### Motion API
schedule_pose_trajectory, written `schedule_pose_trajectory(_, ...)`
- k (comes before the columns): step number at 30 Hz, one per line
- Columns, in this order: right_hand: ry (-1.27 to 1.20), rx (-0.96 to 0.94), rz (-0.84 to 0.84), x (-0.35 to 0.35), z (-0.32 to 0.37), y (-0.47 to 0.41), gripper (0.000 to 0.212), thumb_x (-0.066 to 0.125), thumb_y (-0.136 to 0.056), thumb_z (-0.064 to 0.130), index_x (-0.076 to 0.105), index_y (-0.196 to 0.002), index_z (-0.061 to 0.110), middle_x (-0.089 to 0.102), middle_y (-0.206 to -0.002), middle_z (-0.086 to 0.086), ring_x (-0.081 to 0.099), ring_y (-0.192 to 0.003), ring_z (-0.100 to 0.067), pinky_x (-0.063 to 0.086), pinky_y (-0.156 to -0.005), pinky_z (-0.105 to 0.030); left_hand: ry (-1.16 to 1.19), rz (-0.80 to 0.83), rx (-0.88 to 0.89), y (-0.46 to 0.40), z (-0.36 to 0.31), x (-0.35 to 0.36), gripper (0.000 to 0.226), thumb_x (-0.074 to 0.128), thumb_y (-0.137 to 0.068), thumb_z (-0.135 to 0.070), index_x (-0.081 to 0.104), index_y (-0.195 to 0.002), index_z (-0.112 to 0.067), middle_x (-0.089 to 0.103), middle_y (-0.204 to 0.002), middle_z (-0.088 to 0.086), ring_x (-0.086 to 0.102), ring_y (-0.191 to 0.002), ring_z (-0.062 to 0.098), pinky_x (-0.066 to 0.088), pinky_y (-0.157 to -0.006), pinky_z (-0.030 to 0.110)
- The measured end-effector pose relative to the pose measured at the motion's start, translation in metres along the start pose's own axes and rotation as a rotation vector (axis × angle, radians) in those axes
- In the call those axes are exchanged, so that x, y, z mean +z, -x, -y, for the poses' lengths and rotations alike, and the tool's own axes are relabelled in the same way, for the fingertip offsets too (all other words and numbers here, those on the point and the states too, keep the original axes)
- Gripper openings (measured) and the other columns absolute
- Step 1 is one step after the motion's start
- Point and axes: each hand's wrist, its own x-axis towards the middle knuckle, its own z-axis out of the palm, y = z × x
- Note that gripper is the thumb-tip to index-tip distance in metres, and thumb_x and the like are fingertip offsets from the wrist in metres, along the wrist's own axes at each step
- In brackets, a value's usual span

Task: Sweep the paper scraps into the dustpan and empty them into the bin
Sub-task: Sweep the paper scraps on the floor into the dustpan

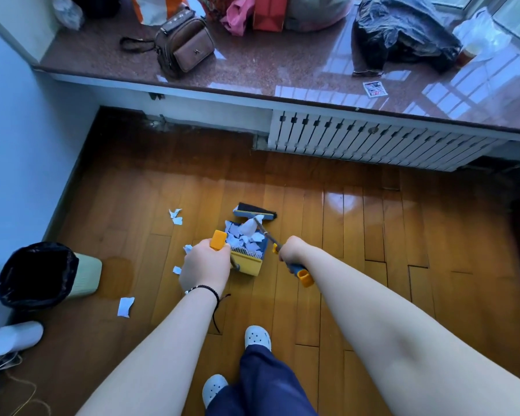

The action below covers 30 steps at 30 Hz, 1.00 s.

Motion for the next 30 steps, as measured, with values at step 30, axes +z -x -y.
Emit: schedule_pose_trajectory(30,-0.412,-0.015,-0.083,0.188,-0.093,0.195,0.016,0.06,-0.093,0.008,0.061,-0.106,-0.002,0.06,-0.078,-0.017,0.057,-0.052,-0.022,0.051,-0.05,-0.03,0.041,0.021,0.235,0.103,0.192,-0.073,0.033,0.056,-0.094,-0.054,0.069,-0.096,-0.024,0.063,-0.074,-0.005,0.058,-0.069,0.018,0.037,-0.051,0.022)
